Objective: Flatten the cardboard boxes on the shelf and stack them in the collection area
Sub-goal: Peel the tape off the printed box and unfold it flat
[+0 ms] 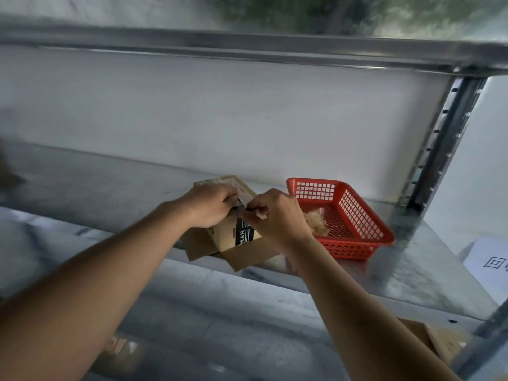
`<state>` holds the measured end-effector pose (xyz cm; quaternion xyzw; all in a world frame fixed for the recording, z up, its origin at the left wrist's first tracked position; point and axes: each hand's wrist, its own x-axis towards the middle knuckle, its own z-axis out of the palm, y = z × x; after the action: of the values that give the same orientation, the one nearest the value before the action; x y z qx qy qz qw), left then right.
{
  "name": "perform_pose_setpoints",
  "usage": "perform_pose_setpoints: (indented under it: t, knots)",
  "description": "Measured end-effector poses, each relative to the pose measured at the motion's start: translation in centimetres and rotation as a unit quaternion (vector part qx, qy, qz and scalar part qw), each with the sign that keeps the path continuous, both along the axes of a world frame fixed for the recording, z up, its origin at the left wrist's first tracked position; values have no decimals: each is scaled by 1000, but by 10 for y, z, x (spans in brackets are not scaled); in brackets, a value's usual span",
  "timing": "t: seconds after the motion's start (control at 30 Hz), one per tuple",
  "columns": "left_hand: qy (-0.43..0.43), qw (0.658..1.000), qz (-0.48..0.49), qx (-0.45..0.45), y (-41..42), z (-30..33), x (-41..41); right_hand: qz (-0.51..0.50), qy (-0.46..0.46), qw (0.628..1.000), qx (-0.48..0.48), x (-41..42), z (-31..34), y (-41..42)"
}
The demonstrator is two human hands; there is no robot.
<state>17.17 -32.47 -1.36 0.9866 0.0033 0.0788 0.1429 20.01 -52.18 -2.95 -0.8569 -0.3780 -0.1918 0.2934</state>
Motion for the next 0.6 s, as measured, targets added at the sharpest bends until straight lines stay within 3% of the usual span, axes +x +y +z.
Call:
perform_pose_setpoints:
  t: [0.27, 0.6]
  knots:
    - [-12, 1000, 22, 17, 36, -5, -7, -29, 35, 997, -69, 4, 8, 34]
    - [-14, 997, -39, 65, 80, -1, 6, -80, 99, 989, -75, 13, 17, 65]
